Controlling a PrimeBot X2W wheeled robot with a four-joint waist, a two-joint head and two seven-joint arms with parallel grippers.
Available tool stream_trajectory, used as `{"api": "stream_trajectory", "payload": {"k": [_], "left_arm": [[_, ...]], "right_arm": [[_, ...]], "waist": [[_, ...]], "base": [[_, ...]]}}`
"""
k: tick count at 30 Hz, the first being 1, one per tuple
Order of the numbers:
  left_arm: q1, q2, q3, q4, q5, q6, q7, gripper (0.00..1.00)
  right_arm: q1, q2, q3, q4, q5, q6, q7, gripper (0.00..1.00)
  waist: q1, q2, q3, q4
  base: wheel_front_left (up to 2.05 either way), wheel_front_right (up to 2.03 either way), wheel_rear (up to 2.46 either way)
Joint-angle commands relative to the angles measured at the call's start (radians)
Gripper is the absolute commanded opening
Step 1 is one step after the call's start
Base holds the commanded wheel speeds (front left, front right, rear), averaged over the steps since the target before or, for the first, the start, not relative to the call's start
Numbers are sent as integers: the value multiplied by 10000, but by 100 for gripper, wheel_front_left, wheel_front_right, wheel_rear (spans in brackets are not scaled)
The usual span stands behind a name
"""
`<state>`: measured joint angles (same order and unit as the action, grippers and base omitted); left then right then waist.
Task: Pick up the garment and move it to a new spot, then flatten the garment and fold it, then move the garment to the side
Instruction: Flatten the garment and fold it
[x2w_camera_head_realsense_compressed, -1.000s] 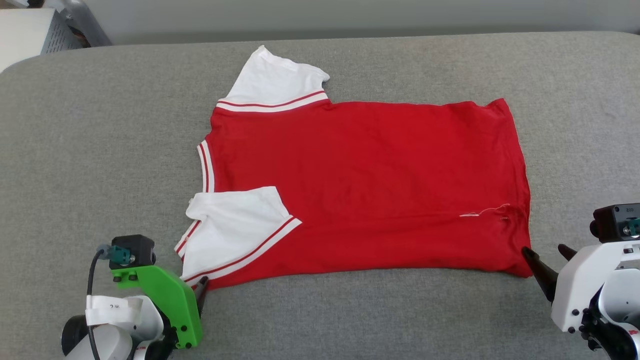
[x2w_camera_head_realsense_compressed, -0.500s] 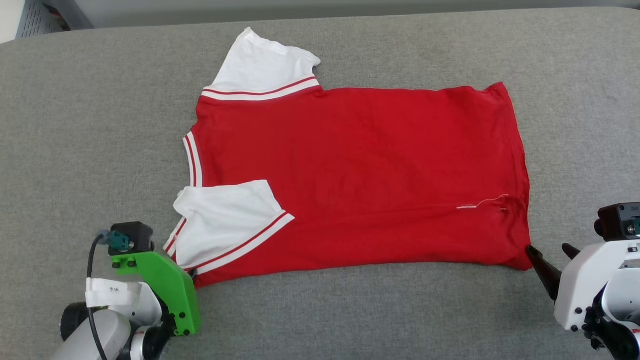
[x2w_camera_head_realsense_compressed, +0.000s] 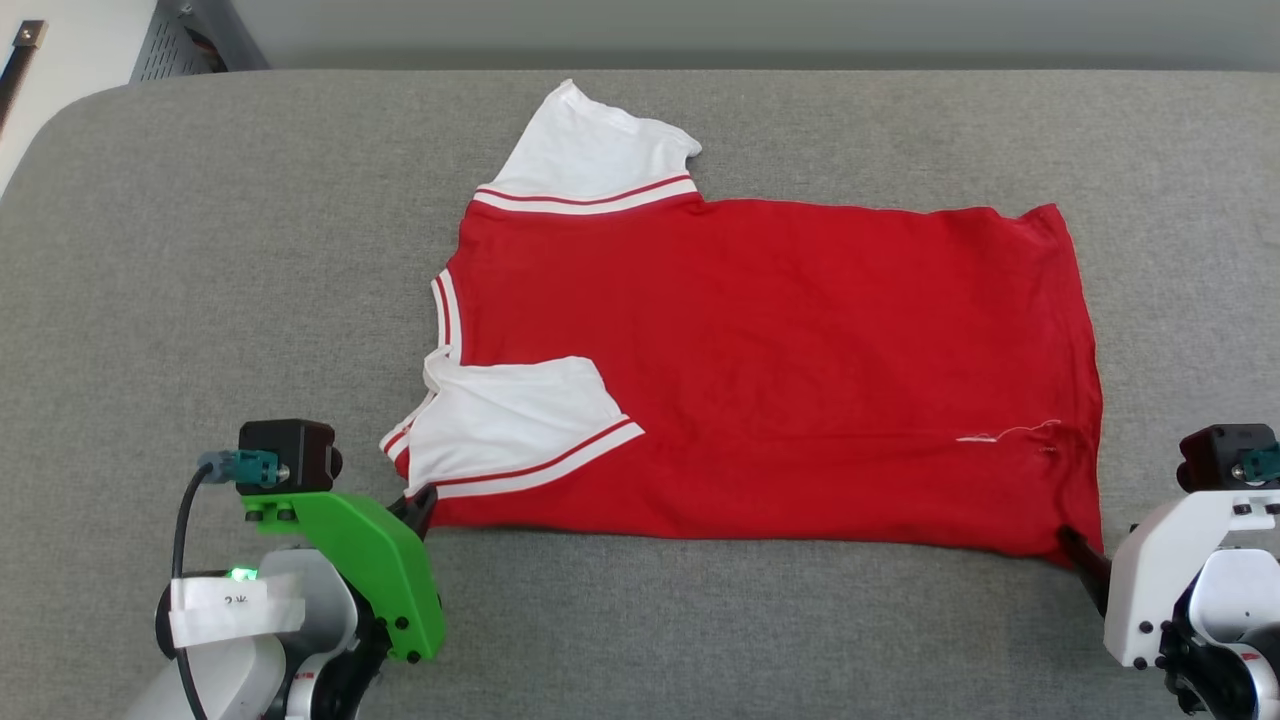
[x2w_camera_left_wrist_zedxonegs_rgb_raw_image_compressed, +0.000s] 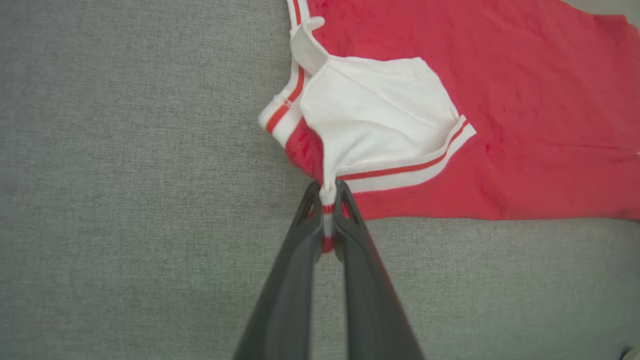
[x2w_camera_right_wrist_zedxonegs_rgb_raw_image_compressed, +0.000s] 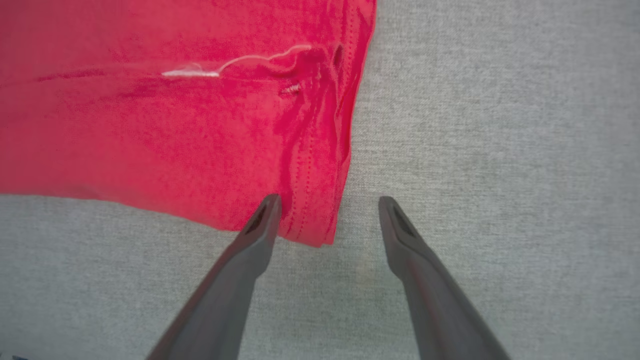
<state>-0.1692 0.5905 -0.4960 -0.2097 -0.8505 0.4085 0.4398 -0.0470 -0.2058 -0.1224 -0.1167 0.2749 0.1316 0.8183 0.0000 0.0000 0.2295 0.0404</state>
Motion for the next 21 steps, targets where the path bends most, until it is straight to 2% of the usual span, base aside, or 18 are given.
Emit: {"api": "stream_trajectory", "payload": {"k": [1,10,11,13,14,21], "left_arm": [[-2,25,-7,-121,75,31,-29,0],[-4,92,-73,-222,165,30,-45,0],[-11,93,-80,-187,159,16,-42,0],[-35,89,-93,-121,158,-15,-51,0],[-42,78,-94,-87,147,-25,-55,0],[100,137,-108,369,28,-132,-49,0]], "right_arm": [[-170,70,0,158,-100,-9,-58,100],[-418,189,147,1095,-222,-9,-149,100],[-429,191,191,1197,-195,-9,-105,83],[-450,222,241,1323,-96,-9,-51,18],[-462,229,249,1358,-64,-9,-55,0],[-509,103,131,1442,81,-9,-210,0]], "waist": [[0,0,129,96],[0,0,413,213],[0,0,438,217],[0,0,458,220],[0,0,456,219],[0,0,57,87]], "base": [[0,0,0],[0,0,0],[0,0,0],[0,0,0],[0,0,0],[0,0,0]]}}
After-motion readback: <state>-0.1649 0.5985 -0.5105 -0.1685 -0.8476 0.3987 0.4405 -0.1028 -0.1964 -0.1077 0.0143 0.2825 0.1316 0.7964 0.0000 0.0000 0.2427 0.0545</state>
